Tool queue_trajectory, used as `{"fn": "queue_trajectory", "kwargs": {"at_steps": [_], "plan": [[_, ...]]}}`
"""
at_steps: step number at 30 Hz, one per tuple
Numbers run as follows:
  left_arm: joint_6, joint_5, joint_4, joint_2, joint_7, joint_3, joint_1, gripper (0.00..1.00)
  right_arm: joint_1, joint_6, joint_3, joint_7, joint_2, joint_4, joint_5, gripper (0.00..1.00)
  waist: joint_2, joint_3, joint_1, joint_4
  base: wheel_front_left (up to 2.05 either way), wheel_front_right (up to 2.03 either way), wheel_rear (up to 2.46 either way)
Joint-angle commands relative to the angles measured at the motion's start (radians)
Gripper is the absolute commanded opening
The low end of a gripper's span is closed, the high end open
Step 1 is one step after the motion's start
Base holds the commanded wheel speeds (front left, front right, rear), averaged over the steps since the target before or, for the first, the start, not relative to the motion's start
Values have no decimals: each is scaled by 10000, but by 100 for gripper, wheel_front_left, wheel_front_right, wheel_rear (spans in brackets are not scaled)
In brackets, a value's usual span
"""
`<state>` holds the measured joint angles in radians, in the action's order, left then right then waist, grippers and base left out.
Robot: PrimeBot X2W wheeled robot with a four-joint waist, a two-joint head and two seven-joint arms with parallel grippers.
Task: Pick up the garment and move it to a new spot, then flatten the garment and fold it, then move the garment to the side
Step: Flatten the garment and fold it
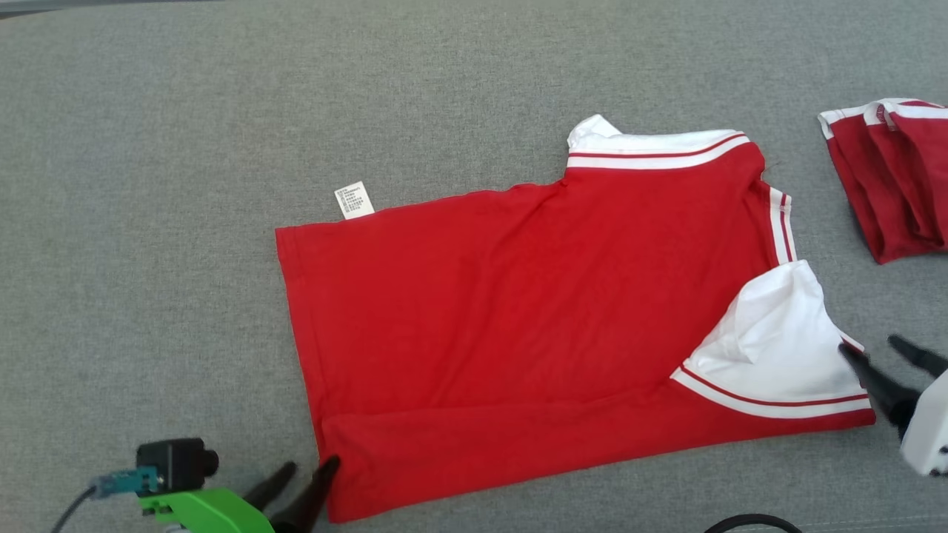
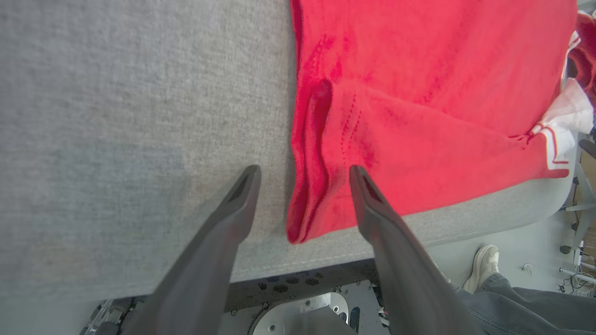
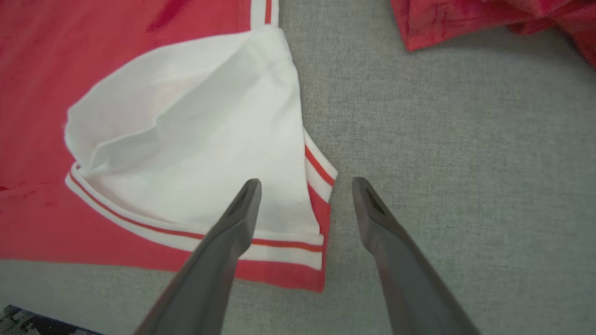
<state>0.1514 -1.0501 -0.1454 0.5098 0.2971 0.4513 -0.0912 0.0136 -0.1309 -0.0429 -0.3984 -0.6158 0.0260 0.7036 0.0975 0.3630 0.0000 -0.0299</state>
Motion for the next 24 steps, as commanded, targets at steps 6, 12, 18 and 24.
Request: {"fn": "queue_trajectory", "kwargs": {"at_steps": [6,12,18,24], "plan": [[172,195,-300,423,333,-594,1623,100,-1771,5,1030,-377,-366,-595,236,100,0,662,0,-311,0,0,0],[60,410,1685,-309,1064,-325,4784,100,-5136,3,679,-1448,386,632,-382,100,0,1597,0,-755,0,0,0],[-515,718,3820,-1101,1402,354,6628,100,-7364,5,-357,-2118,1079,2280,-1179,100,0,2096,0,-1097,0,0,0],[-1043,608,5180,-1504,1318,557,7175,100,-7935,5,-1318,-2657,889,3032,-950,100,0,2081,0,-1276,0,0,0]]}}
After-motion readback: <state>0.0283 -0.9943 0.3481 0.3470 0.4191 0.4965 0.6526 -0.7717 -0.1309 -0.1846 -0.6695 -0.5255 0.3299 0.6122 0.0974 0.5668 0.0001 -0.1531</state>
